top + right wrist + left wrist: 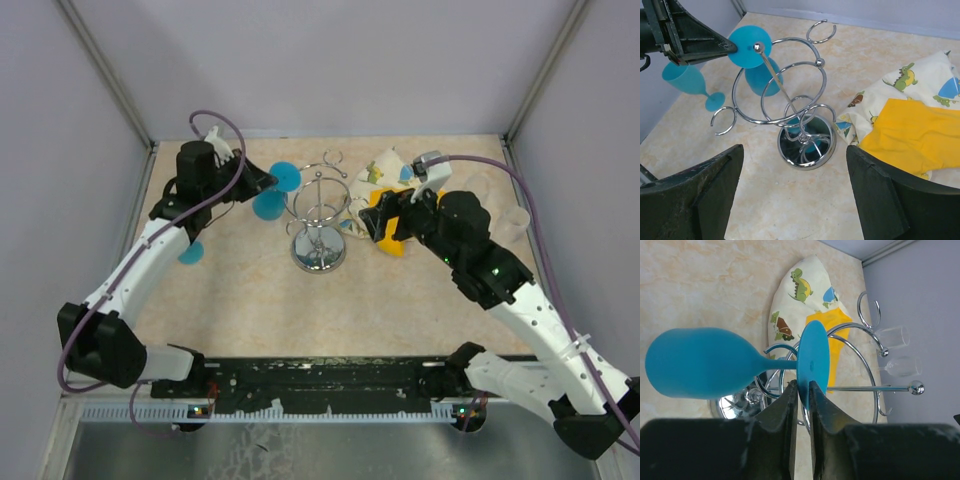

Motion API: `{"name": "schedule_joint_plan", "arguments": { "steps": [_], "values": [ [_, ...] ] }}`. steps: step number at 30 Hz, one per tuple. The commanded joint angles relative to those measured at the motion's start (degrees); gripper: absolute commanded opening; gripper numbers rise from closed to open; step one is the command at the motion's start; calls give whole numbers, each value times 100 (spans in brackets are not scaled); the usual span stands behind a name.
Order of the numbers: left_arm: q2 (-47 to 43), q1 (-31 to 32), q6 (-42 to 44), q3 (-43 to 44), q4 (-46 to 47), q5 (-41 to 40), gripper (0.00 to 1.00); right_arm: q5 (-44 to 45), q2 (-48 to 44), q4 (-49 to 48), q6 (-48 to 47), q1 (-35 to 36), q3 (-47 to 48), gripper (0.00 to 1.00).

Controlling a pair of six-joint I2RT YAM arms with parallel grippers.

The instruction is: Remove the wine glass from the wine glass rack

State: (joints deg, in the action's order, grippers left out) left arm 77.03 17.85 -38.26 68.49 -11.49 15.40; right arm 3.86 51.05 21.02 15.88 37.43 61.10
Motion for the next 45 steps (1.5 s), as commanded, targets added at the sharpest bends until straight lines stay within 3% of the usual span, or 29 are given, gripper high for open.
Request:
{"name": "schedule_joint_plan", "arguments": {
  "steps": [1,9,13,20,45],
  "values": [
    [73,-32,-81,-52,409,397,21,115,-130,-127,-136,-78,42,84],
    [122,-27,6,10,447,458,31,83,-139,-183,-138,-117,-26,84],
    [195,-31,41,33,434,382,15,78,-139,-182,-129,-130,-36,84],
    [207,-27,123,57,400,244,1,79,-185,-176,-129,-136,-62,84],
    [-333,-553,858,415,-378,-896,0,27,-244,-209,-129,-148,-153,84]
  ]
}}
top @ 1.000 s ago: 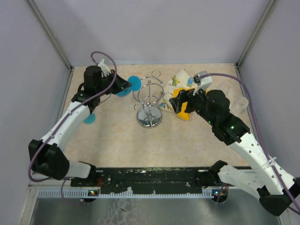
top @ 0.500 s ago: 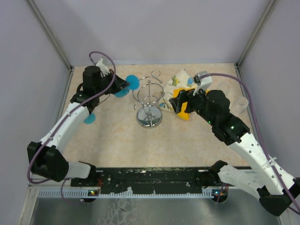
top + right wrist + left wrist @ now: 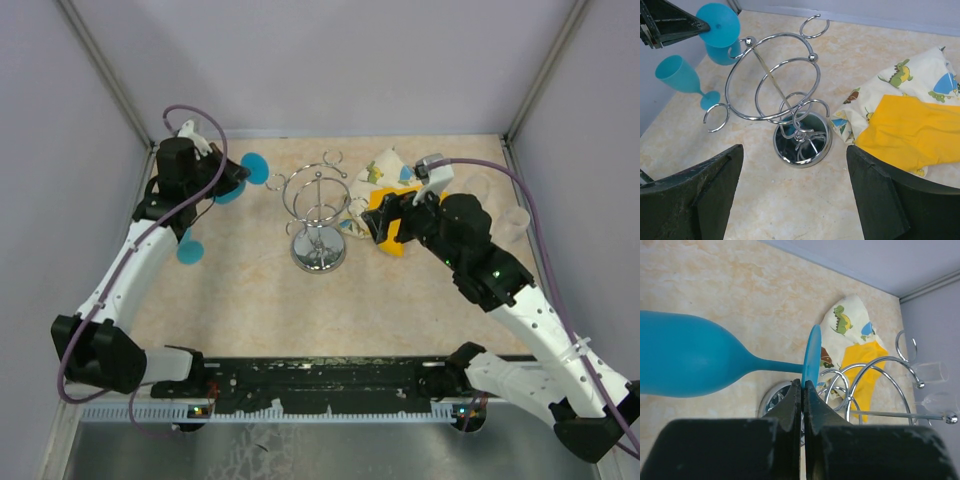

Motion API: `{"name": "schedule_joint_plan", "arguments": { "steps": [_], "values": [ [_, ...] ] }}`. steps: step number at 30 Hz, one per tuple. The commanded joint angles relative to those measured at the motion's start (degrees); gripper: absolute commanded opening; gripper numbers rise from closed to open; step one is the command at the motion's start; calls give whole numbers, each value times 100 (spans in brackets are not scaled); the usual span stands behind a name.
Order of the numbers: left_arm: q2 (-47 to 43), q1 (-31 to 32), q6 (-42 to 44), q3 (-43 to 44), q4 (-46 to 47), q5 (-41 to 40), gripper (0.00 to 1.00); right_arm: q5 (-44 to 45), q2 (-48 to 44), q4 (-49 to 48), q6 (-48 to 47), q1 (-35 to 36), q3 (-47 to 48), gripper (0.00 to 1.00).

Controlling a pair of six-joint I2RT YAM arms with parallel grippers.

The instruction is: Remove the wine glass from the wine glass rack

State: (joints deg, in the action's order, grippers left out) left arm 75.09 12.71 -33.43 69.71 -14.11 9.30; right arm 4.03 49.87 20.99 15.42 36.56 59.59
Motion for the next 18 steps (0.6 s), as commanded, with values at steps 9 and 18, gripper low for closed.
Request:
{"name": "schedule_joint_plan", "arguments": {
  "steps": [9,18],
  "values": [
    [-281,-35,1190,492,-523,-1339,0,-49,-80,-317,-75,-69,-65,84],
    [-397,-40,1481,468,-561,-1809,0,-124,-98,-308,-58,-78,-71,84]
  ]
}}
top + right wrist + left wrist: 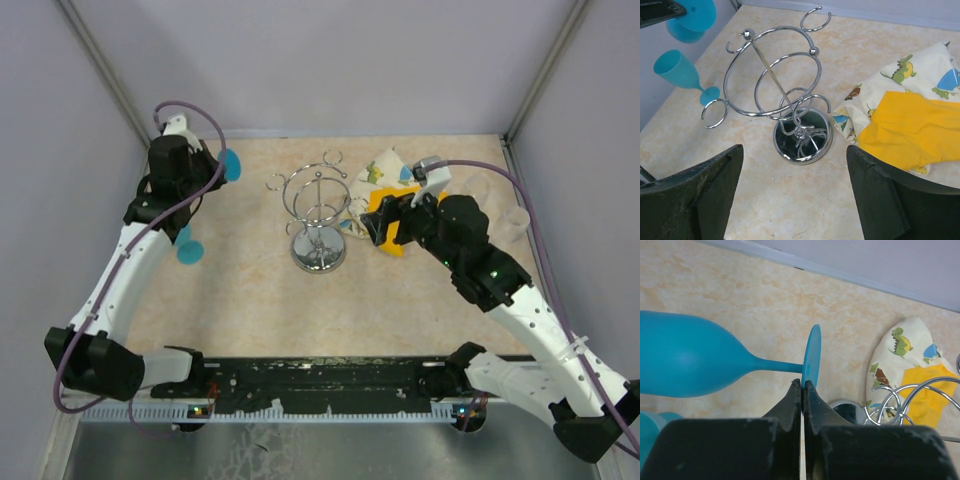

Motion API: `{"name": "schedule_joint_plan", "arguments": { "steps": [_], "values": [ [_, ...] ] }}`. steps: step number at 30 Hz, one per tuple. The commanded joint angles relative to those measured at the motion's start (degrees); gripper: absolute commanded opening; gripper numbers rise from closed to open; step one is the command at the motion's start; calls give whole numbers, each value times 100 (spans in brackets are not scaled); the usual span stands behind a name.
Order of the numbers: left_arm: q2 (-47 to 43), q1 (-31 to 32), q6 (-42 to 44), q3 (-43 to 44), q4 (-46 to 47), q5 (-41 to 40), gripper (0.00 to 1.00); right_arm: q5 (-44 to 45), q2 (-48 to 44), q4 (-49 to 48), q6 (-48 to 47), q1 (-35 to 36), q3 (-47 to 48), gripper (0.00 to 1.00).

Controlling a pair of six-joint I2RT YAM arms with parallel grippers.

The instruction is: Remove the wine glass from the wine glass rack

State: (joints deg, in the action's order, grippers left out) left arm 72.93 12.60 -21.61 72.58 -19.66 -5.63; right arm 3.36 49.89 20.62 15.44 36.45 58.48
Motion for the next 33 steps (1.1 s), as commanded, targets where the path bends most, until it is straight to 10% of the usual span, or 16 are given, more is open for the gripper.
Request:
{"name": "schedule_joint_plan", "arguments": {
  "steps": [1,14,21,33],
  "values": [
    [-219,-30,319,186,7,-274,0,-92,-106,-278,-51,-67,41,84],
    [-1649,-22,253,265,-107,1914,0,-1957,547,-969,290,56,240,80],
    [-2740,-21,541,-693,791,4378,0,-2643,1045,-1136,1355,60,674,81],
    [-3364,-14,2060,-1406,737,5025,0,-3101,2174,-1093,2146,-6,2392,83]
  ]
}}
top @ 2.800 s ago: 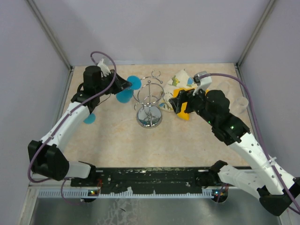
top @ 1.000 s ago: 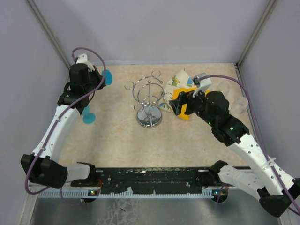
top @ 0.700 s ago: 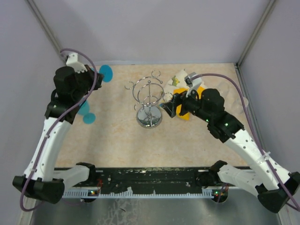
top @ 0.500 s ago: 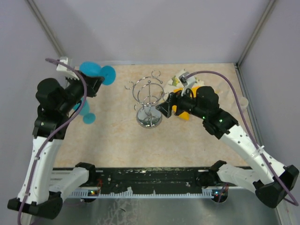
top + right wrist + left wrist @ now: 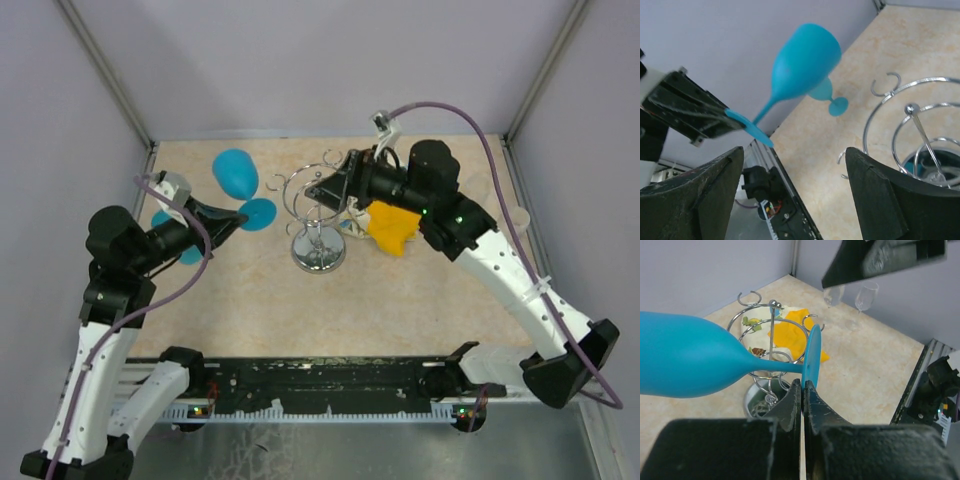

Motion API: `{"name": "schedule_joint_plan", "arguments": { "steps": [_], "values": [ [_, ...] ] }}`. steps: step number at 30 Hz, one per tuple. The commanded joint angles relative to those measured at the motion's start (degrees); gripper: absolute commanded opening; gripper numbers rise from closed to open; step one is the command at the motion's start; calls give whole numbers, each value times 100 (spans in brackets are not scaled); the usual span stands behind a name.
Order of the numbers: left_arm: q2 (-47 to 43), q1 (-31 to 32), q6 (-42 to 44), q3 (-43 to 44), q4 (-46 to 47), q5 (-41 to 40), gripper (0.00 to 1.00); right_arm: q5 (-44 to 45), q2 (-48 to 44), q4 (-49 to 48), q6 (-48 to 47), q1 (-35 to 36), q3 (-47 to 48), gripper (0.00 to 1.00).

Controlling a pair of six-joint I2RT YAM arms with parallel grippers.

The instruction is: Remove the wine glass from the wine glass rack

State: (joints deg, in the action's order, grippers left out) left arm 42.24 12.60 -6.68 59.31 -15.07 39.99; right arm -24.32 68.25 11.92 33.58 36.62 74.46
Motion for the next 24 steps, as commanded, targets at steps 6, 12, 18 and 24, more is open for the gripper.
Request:
{"name": "schedule_joint_plan", "arguments": {
  "steps": [6,12,18,24],
  "values": [
    [-339,-8,626,-99,370,809,0,-1216,1385,-323,1023,-51,1716,83],
    [-409,-3,610,0,604,1080,0,-1652,1886,-988,1901,-68,1885,99],
    [-311,6,580,66,648,1202,0,-2139,2440,-1666,2944,-59,2181,99],
    [-315,11,507,-32,734,1265,0,-2456,3010,-2321,3599,-5,2415,99]
  ]
}}
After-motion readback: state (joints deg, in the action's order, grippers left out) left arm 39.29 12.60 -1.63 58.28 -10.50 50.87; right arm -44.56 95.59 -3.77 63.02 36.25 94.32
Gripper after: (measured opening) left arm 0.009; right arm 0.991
